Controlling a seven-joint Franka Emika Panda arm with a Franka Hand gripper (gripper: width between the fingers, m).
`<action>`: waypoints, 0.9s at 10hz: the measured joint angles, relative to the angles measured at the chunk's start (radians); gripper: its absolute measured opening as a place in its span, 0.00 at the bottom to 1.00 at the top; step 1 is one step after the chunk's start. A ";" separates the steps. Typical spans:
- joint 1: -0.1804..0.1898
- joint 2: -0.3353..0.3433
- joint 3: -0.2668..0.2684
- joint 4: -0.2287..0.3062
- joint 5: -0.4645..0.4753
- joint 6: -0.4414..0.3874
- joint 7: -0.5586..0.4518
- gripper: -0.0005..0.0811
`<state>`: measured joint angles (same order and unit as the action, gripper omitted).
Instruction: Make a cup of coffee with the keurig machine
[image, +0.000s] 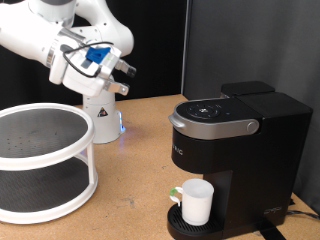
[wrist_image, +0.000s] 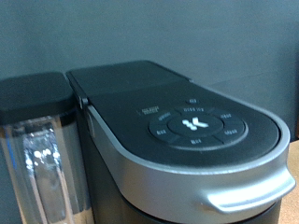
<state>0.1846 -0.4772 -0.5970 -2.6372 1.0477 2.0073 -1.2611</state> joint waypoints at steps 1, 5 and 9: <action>-0.012 -0.028 0.001 -0.002 -0.021 -0.009 0.036 0.99; 0.005 -0.025 0.041 0.025 -0.036 -0.004 0.056 0.99; 0.015 -0.004 0.186 0.133 -0.257 -0.009 0.211 0.99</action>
<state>0.1999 -0.4814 -0.4110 -2.5043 0.7905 1.9981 -1.0500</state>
